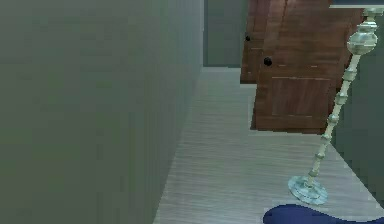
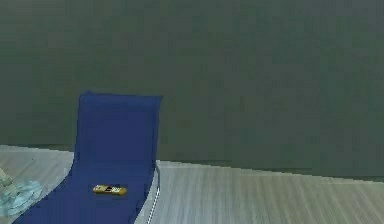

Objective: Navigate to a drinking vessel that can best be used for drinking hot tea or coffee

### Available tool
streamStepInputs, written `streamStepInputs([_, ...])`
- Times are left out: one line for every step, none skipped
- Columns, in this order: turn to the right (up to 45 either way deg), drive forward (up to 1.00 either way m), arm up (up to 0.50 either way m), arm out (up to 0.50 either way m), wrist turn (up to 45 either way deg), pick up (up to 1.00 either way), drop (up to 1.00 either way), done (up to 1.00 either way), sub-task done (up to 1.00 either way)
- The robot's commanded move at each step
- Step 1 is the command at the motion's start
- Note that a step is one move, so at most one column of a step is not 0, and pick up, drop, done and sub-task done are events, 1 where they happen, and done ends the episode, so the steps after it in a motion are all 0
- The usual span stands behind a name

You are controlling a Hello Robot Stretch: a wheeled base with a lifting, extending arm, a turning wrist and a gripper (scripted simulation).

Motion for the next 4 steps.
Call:
streamStepInputs([12.0,0.00,0.00,0.00,0.0,0.00,0.00,0.00,0.00])
streamStepInputs([0.0,0.10,0.00,0.00,0.0,0.00,0.00,0.00,0.00])
streamStepInputs([3.0,0.00,0.00,0.00,0.0,0.00,0.00,0.00,0.00])
streamStepInputs([0.0,1.00,0.00,0.00,0.0,0.00,0.00,0.00,0.00])
